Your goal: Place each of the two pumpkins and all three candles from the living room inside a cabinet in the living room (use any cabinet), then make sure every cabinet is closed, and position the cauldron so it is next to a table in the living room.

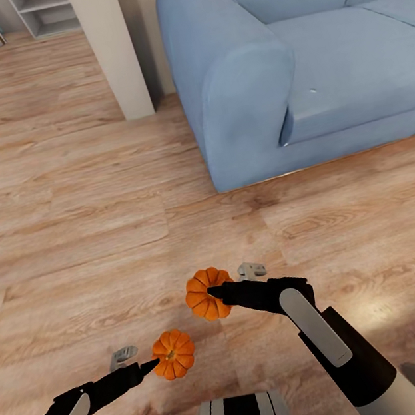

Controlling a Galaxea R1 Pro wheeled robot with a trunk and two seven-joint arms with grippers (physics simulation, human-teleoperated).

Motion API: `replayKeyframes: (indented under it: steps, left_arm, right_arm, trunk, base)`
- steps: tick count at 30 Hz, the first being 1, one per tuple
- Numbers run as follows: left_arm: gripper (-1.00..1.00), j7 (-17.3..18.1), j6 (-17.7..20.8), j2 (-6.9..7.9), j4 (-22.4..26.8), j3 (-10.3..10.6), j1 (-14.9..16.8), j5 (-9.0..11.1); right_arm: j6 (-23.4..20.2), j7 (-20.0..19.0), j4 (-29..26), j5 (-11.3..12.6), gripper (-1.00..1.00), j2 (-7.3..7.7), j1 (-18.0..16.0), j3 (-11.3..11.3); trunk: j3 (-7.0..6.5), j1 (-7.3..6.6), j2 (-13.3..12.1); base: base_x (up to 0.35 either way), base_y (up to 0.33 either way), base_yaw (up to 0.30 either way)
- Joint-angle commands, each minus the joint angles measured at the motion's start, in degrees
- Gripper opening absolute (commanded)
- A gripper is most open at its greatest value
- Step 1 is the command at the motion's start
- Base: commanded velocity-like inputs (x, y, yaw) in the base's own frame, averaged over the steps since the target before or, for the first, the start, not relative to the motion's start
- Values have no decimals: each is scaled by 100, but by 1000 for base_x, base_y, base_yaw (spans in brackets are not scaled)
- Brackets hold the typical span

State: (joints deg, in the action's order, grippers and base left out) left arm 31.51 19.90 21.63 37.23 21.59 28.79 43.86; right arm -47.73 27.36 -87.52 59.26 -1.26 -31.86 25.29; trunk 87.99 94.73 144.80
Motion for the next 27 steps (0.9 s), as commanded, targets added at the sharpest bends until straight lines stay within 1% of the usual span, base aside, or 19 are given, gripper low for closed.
replayKeyframes:
  steps: [1,4,6,9,19,27]
  left_arm:
    - [100,-4,35,4,3,21,4,61]
    - [100,-4,31,3,6,21,4,61]
    - [100,-4,26,-6,8,29,4,61]
    - [100,-4,23,-6,9,30,4,61]
    - [100,-4,22,7,11,15,4,61]
    - [100,-4,22,7,5,13,4,61]
  right_arm:
    - [1,59,-8,68,-100,0,-4,2]
    - [1,53,-10,68,-100,2,-4,2]
    - [1,51,-13,71,-100,3,-4,5]
    - [1,50,-18,74,-100,3,-4,9]
    - [1,50,-23,75,-100,6,-4,11]
    - [1,50,-36,76,-100,20,-4,11]
  trunk:
    - [26,1,3]
    - [93,9,7]
    - [93,9,7]
    - [159,17,11]
    - [159,17,11]
    - [159,17,11]
  base:
    - [0,0,0]
    - [0,0,0]
    - [0,0,0]
    - [0,0,0]
    - [0,0,0]
    - [0,-92,0]
